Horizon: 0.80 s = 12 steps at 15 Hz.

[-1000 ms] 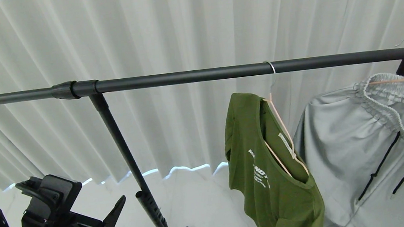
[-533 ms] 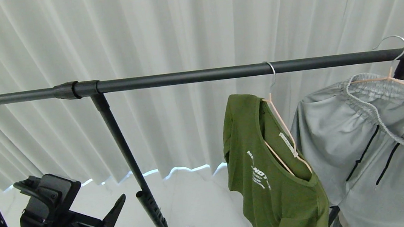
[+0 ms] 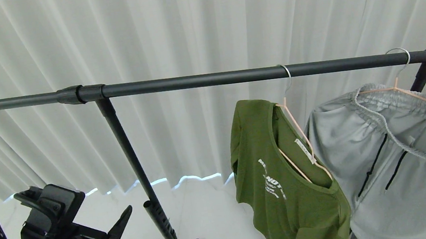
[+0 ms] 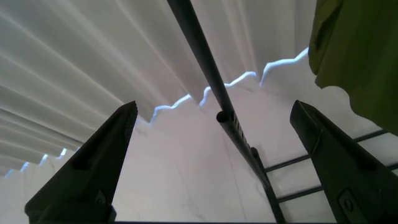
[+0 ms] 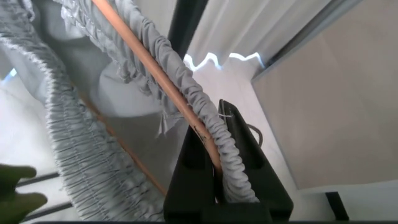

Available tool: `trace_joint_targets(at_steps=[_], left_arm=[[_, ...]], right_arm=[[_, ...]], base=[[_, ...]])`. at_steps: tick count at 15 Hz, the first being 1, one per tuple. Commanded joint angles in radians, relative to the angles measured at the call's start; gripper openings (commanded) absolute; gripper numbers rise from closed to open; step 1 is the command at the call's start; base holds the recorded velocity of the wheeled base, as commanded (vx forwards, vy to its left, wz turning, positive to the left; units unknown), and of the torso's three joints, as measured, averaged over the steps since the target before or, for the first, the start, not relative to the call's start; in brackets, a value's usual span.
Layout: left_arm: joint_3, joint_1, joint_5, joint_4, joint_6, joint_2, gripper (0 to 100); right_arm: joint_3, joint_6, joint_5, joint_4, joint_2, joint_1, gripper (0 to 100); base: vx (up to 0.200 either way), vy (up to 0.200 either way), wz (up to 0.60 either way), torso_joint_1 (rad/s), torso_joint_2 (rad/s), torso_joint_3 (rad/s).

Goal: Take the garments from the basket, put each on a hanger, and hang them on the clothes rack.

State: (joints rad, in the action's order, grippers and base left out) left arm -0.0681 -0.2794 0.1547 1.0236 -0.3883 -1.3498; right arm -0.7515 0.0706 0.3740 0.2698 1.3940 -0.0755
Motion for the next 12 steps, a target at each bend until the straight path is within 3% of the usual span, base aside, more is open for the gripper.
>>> trace_joint_targets(at_steps=[1, 2, 6, 12], left_arm=[[-0.001, 0.000, 0.000, 0.001, 0.000, 0.000, 100], [-0.001, 0.000, 0.000, 0.001, 0.000, 0.003, 100], [0.001, 0.012, 0.002, 0.000, 0.005, 0.023, 100], [0.067, 0.114, 0.002, 0.000, 0.002, 0.121, 100]], right_arm=[[0.001, 0.000, 0.000, 0.000, 0.006, -0.012, 0], [0.003, -0.002, 0.000, 0.000, 0.002, -0.023, 100], [0.032, -0.005, 0.006, -0.003, -0.096, -0.055, 100], [0.158, 0.018, -0.010, -0.009, -0.452, -0.078, 100]], base=[[0.000, 0.000, 0.00, 0.000, 0.00, 0.000], [0.000, 0.000, 0.00, 0.000, 0.00, 0.000], [0.000, 0.000, 0.00, 0.000, 0.00, 0.000], [0.000, 0.000, 0.00, 0.000, 0.00, 0.000]])
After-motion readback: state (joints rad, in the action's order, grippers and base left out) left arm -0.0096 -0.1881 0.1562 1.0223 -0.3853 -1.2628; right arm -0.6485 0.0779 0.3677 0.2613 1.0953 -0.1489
